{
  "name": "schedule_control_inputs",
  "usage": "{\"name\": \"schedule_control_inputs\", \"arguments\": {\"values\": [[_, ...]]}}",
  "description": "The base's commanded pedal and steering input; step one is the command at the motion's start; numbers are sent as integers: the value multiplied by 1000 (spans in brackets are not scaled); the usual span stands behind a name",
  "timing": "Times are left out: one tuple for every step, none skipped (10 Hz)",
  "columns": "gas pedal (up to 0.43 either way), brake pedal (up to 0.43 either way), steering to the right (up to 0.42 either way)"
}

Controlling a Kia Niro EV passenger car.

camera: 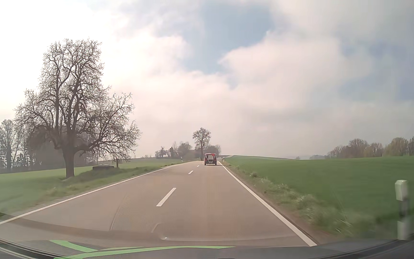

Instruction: Follow the waypoints while adhering to traffic rules and regulations

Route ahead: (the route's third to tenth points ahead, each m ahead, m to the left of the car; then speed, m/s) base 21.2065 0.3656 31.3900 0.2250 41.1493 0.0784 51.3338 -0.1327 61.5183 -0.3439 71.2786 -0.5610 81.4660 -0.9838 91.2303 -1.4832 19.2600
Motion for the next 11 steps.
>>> {"name": "schedule_control_inputs", "arguments": {"values": [[0, 0, 5], [0, 0, 5], [0, 0, 5], [0, 0, 5], [0, 0, 5], [0, 0, 5], [0, 0, 5], [0, 0, 5], [0, 0, 5], [0, 0, 5], [0, 0, 5]]}}
